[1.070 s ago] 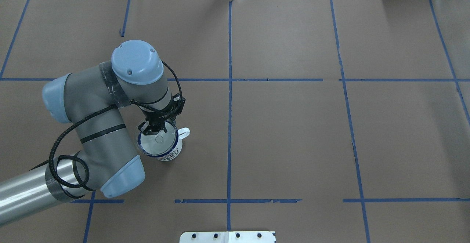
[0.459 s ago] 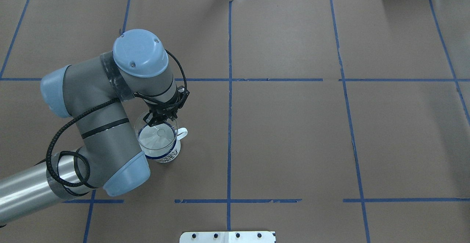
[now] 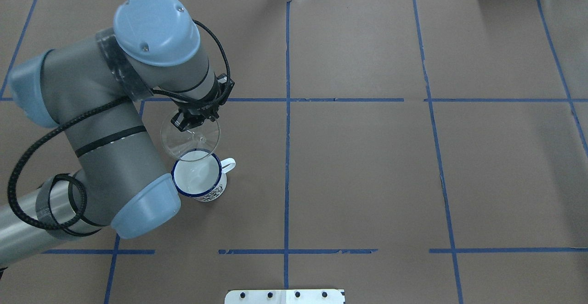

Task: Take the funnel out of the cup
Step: 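Lift the funnel out of the mug with the left gripper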

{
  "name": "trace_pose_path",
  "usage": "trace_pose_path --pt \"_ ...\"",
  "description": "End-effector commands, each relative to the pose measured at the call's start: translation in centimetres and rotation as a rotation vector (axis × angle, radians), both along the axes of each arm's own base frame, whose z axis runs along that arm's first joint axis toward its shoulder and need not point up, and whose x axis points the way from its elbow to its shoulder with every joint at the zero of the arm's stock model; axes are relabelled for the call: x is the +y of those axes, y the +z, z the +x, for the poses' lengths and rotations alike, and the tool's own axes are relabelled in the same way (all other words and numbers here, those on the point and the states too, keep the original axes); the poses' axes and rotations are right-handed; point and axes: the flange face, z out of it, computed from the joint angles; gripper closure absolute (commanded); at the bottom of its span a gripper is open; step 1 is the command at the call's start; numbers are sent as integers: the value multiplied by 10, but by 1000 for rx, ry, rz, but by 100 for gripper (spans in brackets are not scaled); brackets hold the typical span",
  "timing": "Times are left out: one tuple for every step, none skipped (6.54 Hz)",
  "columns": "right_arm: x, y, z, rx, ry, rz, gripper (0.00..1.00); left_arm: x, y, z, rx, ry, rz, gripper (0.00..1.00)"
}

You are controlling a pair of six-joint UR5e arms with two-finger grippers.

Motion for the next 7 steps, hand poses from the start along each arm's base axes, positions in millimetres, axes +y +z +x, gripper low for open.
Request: trace_pose_path --pt "0 0 0 0 0 0 0 -35 -6 -38 75 -110 86 100" --pt "0 0 0 0 0 0 0 -47 -4 -48 180 -157 148 100" --pt "0 0 0 0 0 0 0 -61 13 -51 290 -222 178 100" --pt "0 1 0 0 0 -1 0 -74 29 -52 360 -265 253 100" --pt "0 1 0 0 0 -1 0 -94 56 -40 402 -332 280 100" --pt "0 0 0 0 0 0 0 -112 83 -32 439 -369 324 100" --pt "0 0 0 0 0 0 0 -136 120 -24 465 -463 366 100"
